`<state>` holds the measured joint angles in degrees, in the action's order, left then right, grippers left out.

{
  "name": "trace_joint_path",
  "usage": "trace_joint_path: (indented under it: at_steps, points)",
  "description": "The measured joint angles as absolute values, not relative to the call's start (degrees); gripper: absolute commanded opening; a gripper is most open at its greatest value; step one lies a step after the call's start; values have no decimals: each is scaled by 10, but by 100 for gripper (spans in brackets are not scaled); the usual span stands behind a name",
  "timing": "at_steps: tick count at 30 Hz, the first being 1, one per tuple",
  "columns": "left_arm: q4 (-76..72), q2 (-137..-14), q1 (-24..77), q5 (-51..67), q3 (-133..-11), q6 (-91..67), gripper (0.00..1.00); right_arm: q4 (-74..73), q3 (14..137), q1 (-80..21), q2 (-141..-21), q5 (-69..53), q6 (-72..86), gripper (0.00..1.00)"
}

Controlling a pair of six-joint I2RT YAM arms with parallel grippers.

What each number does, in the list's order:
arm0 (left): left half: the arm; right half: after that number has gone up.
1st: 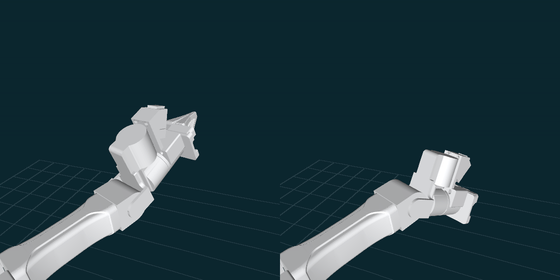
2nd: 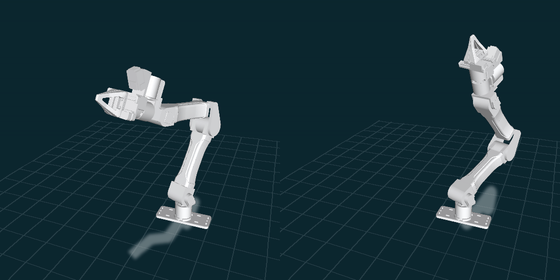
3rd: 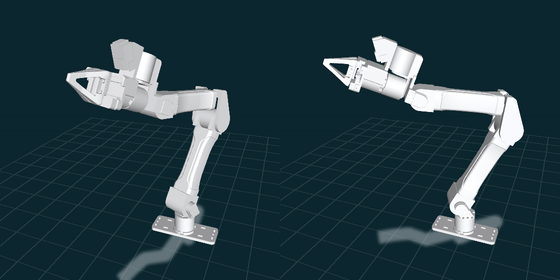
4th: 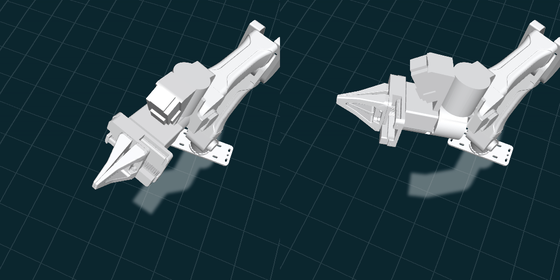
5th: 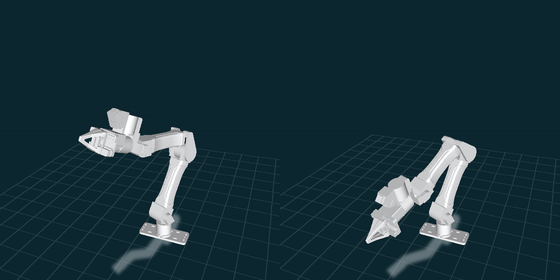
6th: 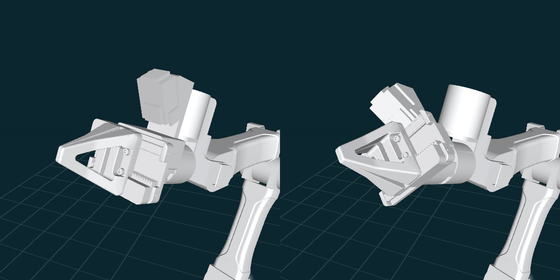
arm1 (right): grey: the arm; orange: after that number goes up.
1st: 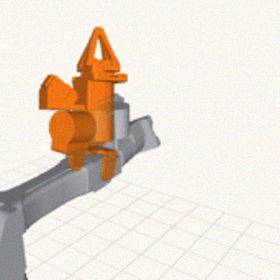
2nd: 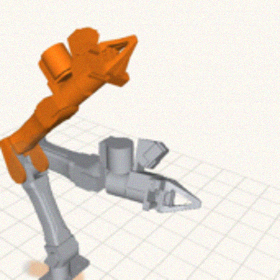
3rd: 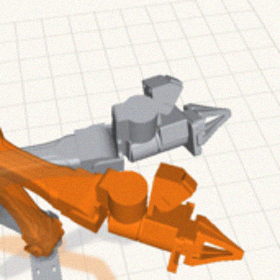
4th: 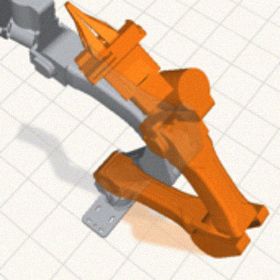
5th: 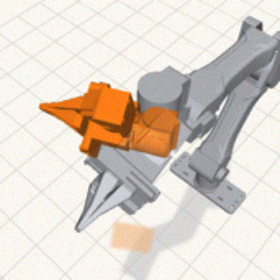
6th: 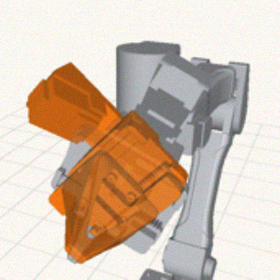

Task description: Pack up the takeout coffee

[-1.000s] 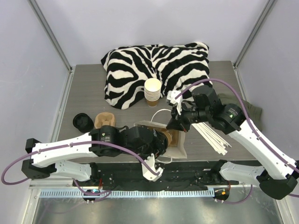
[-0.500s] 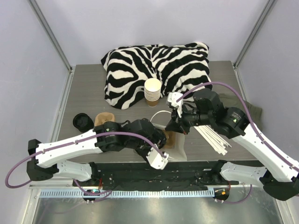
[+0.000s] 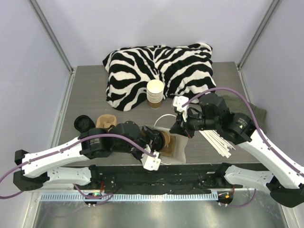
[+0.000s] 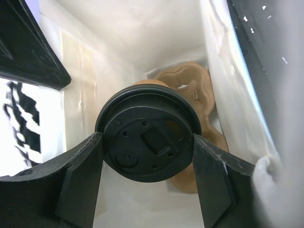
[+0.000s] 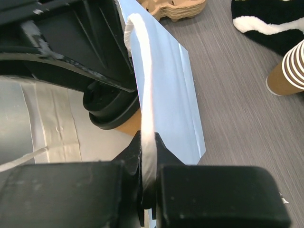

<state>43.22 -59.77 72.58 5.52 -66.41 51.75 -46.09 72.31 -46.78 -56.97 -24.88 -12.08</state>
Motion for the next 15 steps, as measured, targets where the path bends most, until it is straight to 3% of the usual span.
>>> trace_joint_path:
  at_steps: [15]
  points:
    - [426, -578, 726, 84, -648, 581, 22, -453, 721, -468, -575, -222, -158, 1]
